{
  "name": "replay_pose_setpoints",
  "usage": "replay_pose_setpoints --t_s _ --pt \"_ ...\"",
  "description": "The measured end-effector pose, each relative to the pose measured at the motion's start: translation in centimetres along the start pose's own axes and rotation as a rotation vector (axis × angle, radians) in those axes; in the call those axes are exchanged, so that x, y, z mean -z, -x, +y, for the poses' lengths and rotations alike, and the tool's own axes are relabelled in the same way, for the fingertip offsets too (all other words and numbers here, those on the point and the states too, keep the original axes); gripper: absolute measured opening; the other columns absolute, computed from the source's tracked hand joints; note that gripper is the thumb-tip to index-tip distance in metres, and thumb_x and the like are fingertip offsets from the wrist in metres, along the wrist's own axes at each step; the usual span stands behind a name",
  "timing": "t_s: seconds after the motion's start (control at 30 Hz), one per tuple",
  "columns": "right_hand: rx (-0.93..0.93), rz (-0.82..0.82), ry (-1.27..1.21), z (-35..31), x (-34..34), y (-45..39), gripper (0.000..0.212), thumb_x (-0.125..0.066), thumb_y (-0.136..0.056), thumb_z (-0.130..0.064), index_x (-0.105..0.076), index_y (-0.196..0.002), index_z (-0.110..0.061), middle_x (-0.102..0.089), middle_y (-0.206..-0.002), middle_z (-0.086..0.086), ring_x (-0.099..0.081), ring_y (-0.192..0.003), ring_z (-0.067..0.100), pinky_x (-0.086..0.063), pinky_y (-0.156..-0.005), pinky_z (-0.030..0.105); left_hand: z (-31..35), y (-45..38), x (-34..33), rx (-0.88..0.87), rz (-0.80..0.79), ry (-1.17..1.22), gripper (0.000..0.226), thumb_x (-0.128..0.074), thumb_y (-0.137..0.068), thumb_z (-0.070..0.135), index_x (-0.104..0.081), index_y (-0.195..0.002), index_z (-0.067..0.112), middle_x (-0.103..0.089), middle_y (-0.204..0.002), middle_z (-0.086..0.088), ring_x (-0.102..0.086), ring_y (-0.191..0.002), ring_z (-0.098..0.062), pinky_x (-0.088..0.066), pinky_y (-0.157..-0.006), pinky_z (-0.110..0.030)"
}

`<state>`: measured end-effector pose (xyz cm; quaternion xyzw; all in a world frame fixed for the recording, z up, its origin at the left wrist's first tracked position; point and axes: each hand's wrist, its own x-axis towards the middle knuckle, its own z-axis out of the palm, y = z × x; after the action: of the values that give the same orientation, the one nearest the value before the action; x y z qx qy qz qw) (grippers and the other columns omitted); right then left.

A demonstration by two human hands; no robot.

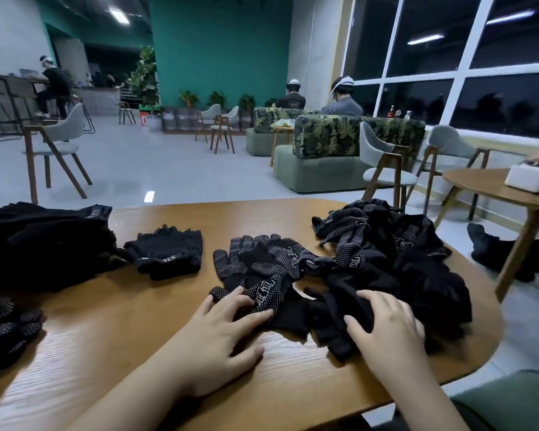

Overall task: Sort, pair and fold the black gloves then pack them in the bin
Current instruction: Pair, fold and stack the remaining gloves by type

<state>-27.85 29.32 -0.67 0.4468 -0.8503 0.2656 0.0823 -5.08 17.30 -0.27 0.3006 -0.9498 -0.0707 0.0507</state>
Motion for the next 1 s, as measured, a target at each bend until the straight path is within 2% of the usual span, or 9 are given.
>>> replay_pose_setpoints --t_s 0.13,0.23,0.3,0.4,0.47,0.63,0.73,0.87,1.0 --pt "0.003 0.051 -0.048 -0.3 -0.6 0.3 0.029 -0.067 -0.083 -0.034 -0.062 -0.111 -0.028 -0.060 -0.115 -0.012 -0.049 -0.116 0.018 -0.032 -0.094 0.037 -0.1 -1.0 -0.1 0.022 -0.001 0.012 0.083 0.010 -0.060 0.079 -0.004 -0.139 0.059 -0.001 -0.154 0.023 0.024 -0.139 0.001 0.014 -0.115 -0.034" --pt "0.045 0.178 -0.040 0.3 -1.2 -0.1 0.021 -0.082 -0.068 -0.013 -0.068 -0.078 -0.025 -0.067 -0.079 -0.010 -0.062 -0.084 0.024 -0.034 -0.074 0.036 -0.2 -1.4 -0.4 0.054 0.032 -0.010 0.086 0.010 -0.061 0.079 -0.002 -0.142 0.055 0.011 -0.154 0.022 0.030 -0.137 -0.002 0.016 -0.115 -0.036" --pt "0.083 0.281 -0.068 0.4 -1.1 -0.3 0.023 -0.084 -0.063 -0.007 -0.069 -0.073 -0.021 -0.066 -0.071 -0.009 -0.062 -0.072 0.025 -0.034 -0.070 0.034 -0.5 -1.4 -0.8 0.071 0.111 -0.017 0.083 0.002 -0.068 0.084 -0.009 -0.144 0.051 0.014 -0.153 0.020 0.030 -0.137 -0.003 0.018 -0.114 -0.033" --pt "0.132 0.387 -0.204 0.0 -0.5 -0.7 0.018 -0.079 -0.071 -0.003 -0.070 -0.081 -0.015 -0.066 -0.074 -0.004 -0.059 -0.070 0.024 -0.045 -0.066 0.034 -0.6 -1.2 -1.3 0.024 0.338 -0.034 0.059 -0.026 -0.083 0.066 -0.040 -0.135 0.043 -0.026 -0.153 0.009 -0.002 -0.143 -0.008 0.002 -0.114 -0.035" --pt "0.146 0.432 -0.294 -0.3 -0.2 -0.9 0.013 -0.074 -0.076 -0.001 -0.069 -0.083 -0.011 -0.063 -0.075 -0.003 -0.056 -0.071 0.019 -0.046 -0.065 0.030 0.0 -1.2 -1.5 -0.024 0.485 0.035 0.045 -0.041 -0.084 0.054 -0.050 -0.125 0.037 -0.051 -0.135 0.009 -0.026 -0.136 -0.010 -0.013 -0.110 -0.037" --pt "0.098 0.499 -0.460 -1.0 0.2 -0.6 0.009 -0.067 -0.082 -0.002 -0.065 -0.087 -0.009 -0.057 -0.079 -0.004 -0.051 -0.070 -0.001 -0.037 -0.066 0.004 3.7 -1.7 -2.6 -0.231 0.518 -0.004 0.054 -0.048 -0.076 0.063 -0.046 -0.126 0.041 -0.053 -0.129 0.016 -0.041 -0.127 -0.008 -0.026 -0.102 -0.038" --pt "0.087 0.392 -0.455 -0.8 0.3 -0.6 0.009 -0.065 -0.084 -0.005 -0.063 -0.088 -0.013 -0.056 -0.081 -0.007 -0.055 -0.076 0.003 -0.038 -0.069 0.008 4.2 -2.2 -3.2 -0.268 0.507 -0.071 0.041 -0.045 -0.076 0.065 -0.055 -0.111 0.047 -0.060 -0.116 0.020 -0.051 -0.117 -0.007 -0.030 -0.093 -0.036" --pt "0.057 0.091 -0.261 -0.3 -0.6 -0.3 0.009 -0.065 -0.086 -0.017 -0.067 -0.093 -0.023 -0.058 -0.090 -0.017 -0.055 -0.098 0.014 -0.044 -0.087 0.036 3.8 -2.2 -2.8 -0.307 0.552 -0.007 0.019 -0.050 -0.078 0.050 -0.066 -0.082 0.040 -0.063 -0.098 0.021 -0.053 -0.093 -0.006 -0.033 -0.074 -0.028" --pt "0.027 0.075 -0.228 -0.2 -0.9 0.1 0.012 -0.064 -0.087 -0.019 -0.069 -0.097 -0.022 -0.066 -0.102 -0.011 -0.055 -0.105 0.016 -0.043 -0.092 0.039 4.1 -1.8 -1.8 -0.348 0.535 0.083 0.009 -0.052 -0.085 0.034 -0.061 -0.085 0.031 -0.060 -0.100 0.018 -0.053 -0.078 -0.007 -0.044 -0.064 -0.025"
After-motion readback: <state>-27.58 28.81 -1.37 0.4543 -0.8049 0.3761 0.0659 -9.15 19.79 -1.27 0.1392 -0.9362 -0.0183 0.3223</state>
